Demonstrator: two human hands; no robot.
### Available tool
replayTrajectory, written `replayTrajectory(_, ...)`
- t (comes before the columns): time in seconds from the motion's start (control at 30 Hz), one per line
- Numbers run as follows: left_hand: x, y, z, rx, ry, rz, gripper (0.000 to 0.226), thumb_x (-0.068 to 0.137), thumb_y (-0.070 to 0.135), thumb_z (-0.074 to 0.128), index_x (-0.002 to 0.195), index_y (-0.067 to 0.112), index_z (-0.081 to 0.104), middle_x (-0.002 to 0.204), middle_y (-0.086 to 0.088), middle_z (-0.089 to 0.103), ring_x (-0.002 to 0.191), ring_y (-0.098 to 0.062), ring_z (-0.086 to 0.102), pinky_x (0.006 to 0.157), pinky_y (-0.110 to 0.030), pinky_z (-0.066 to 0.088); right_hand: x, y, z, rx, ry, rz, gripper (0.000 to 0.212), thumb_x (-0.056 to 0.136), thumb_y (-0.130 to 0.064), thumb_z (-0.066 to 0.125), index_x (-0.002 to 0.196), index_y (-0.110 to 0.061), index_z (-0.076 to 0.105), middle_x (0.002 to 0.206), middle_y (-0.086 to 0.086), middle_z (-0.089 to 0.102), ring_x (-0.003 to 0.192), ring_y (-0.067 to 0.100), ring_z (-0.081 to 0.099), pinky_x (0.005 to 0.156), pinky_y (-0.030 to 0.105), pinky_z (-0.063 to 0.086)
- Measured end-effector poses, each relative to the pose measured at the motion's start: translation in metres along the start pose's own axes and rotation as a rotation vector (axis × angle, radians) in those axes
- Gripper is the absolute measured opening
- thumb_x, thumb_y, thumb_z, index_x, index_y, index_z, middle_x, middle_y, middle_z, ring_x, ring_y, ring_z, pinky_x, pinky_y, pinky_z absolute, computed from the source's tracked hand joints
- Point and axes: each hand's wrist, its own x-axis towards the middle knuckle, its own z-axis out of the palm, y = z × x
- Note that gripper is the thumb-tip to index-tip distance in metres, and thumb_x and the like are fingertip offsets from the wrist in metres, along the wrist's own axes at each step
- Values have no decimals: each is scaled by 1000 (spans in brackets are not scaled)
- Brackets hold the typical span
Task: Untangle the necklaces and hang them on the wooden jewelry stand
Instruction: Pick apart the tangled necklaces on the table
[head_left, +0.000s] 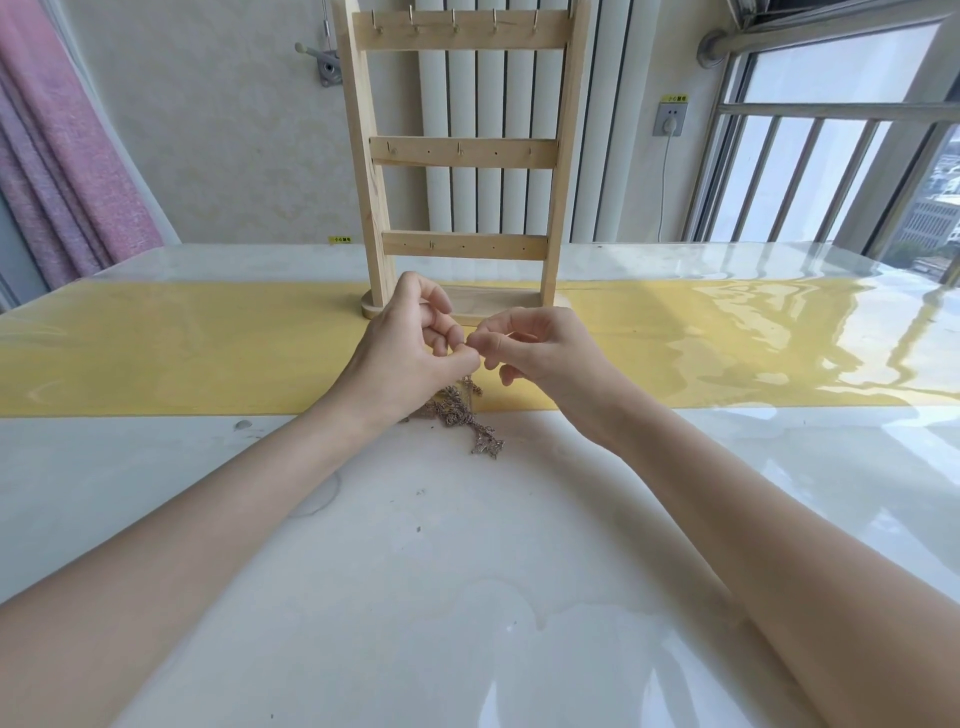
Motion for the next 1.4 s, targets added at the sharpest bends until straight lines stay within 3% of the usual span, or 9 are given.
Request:
replayTrajectory(0.23, -3, 2, 3, -25, -26, -12, 33, 59, 24, 58, 84, 26, 35, 71, 7, 50, 55, -3, 38, 58, -15, 38, 0, 1, 2, -21, -15, -9, 14, 90, -13, 64, 79, -4, 66, 77, 14, 58, 70, 17, 48, 63, 25, 41)
replayTrajectory(0.43, -3, 1, 3, -28, -22, -24, 34, 62, 23, 62, 83, 26, 36, 71, 7, 50, 56, -3, 38, 58, -14, 38, 1, 1, 3, -31, -4, 13, 15, 89, -11, 63, 76, -5, 65, 75, 12, 58, 65, 15, 46, 62, 23, 41)
replayTrajectory(0.57, -2, 1, 3, -27, -32, -21, 39, 74, 5, 67, 83, 25, 36, 71, 6, 50, 55, -2, 38, 58, -13, 38, 1, 1, 3, -25, -7, 17, 16, 89, -10, 62, 73, -8, 65, 72, 9, 57, 69, 17, 47, 64, 25, 41)
replayTrajectory(0.7, -3, 4, 4, -71, -34, -71, 32, 60, 23, 59, 84, 25, 36, 69, 8, 51, 58, -5, 41, 58, -15, 39, 1, 2, 2, -4, -12, 20, 17, 89, -12, 64, 72, -8, 65, 68, 5, 56, 70, 18, 47, 65, 26, 41)
replayTrajectory(0.87, -1, 11, 2, -502, 4, -357, 21, 79, 4, 57, 79, 17, 41, 66, 3, 46, 60, -9, 42, 49, -16, 42, 3, -2, 0, 96, 29, -48, 14, 89, -7, 63, 76, -12, 62, 74, 2, 56, 70, 16, 50, 67, 26, 43)
replayTrajectory(0.97, 0, 14, 0, -604, 9, -419, 26, 84, -6, 44, 67, 13, 44, 68, -2, 42, 57, -9, 37, 47, -15, 39, 4, -7, -2, 172, 57, -109, 17, 87, 3, 62, 82, -12, 57, 73, 3, 59, 62, 9, 52, 59, 20, 43)
replayTrajectory(1.07, 1, 12, -1, -656, 9, -437, 26, 83, -7, 46, 65, 12, 45, 69, -4, 41, 55, -9, 38, 46, -16, 38, 3, -9, 1, 126, 28, -147, 19, 86, 5, 63, 86, -13, 55, 71, -1, 61, 60, 4, 53, 57, 17, 42)
replayTrajectory(1.27, 3, 9, -4, -642, -21, -450, 25, 83, -6, 54, 80, 16, 43, 80, -8, 47, 60, -10, 42, 46, -17, 41, 3, -10, 2, 46, 10, -174, 21, 85, 2, 65, 89, -15, 54, 71, -4, 62, 66, 9, 50, 59, 15, 41)
replayTrajectory(1.4, 2, 8, -7, -481, -59, -355, 33, 63, 12, 64, 88, 18, 43, 85, -5, 57, 63, -10, 47, 53, -18, 43, 3, -10, -1, 79, -26, -132, 20, 86, 4, 63, 91, -14, 54, 69, -4, 60, 62, 6, 51, 56, 19, 41)
